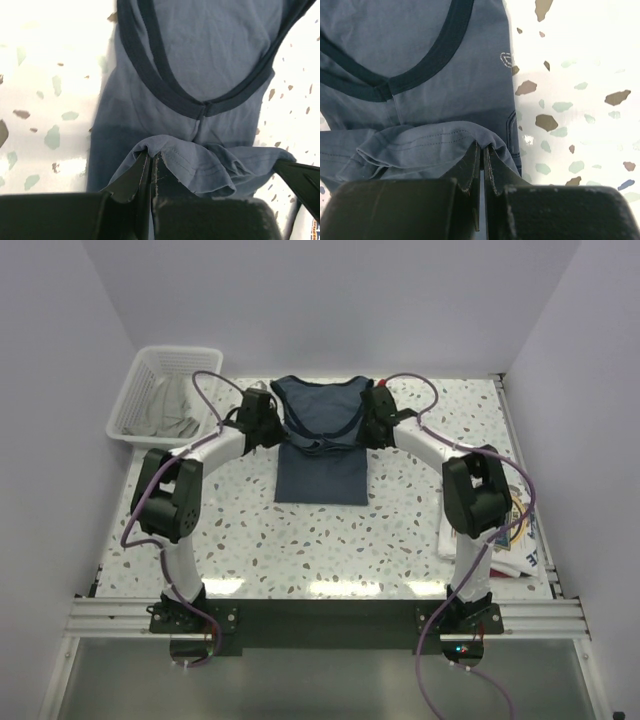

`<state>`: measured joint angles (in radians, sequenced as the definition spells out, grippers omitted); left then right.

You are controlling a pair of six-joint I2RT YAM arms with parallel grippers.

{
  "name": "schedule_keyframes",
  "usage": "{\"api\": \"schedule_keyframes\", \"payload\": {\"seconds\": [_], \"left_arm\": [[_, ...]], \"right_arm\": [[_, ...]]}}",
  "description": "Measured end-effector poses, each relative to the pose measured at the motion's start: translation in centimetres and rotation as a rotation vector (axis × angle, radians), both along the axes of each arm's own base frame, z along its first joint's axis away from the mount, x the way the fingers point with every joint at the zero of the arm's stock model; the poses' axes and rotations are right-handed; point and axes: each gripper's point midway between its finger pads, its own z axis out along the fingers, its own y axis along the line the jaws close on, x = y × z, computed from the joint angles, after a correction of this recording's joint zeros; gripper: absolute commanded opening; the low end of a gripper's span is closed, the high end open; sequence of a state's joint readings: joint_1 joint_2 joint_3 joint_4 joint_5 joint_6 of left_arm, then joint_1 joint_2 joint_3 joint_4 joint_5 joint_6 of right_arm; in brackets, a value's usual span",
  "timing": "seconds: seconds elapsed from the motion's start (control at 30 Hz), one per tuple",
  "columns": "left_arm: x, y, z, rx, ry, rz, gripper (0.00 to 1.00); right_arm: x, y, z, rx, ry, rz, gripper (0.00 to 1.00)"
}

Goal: Fold and stack the tank tops
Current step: Fold the tank top

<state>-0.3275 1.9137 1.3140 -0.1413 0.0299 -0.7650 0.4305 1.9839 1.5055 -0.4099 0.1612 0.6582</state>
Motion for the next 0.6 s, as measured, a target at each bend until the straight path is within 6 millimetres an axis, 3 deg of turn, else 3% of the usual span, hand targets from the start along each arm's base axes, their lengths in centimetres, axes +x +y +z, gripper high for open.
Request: {"api": "schedule_keyframes", "payload": {"seconds": [0.1,0.17,0.2,0.23,0.3,0.37,0.4,0.5,0.6], "left_arm": [[0.8,-0.3,0.9,-0.014,-0.024,-0.008,0.0],[1.4,-0.6,1.3,-0.023,-0.037,-0.013,0.1],[1.6,-0.6,1.2,-0.026,-0.039,-0.015,0.16],[1.9,-0.7,1.1,-0.026,-0.042,-0.019,0.29],[2.3,-0.7,0.3,-0.028,-0.039,-0.03,0.4],[2.5,-0.5,-0.4,-0.03,-0.033,-0.035,0.53],[2.7,-0.4,-0.7,-0.032,-0.033,-0.038,0.57],[3.3,-0.2,-0.4,-0.049,-0.056,-0.038,0.61],[4.1,0.2,0.6,-0.061,-0.093,-0.03,0.61]], "right_arm": [[0.6,0.0,0.0,0.002,-0.005,-0.006,0.0],[1.1,0.1,0.1,0.005,-0.01,-0.008,0.0],[1.3,0.1,0.0,0.006,-0.011,-0.009,0.05],[1.7,0.2,0.1,0.012,-0.013,-0.01,0.1],[2.2,0.4,0.0,0.021,-0.015,-0.014,0.25],[2.7,0.3,0.0,0.03,-0.014,-0.016,0.33],[3.0,0.1,0.0,0.033,-0.014,-0.021,0.44],[3.7,-0.7,0.2,0.037,-0.02,-0.041,0.56],[4.3,-1.6,0.7,0.036,-0.033,-0.059,0.56]]}}
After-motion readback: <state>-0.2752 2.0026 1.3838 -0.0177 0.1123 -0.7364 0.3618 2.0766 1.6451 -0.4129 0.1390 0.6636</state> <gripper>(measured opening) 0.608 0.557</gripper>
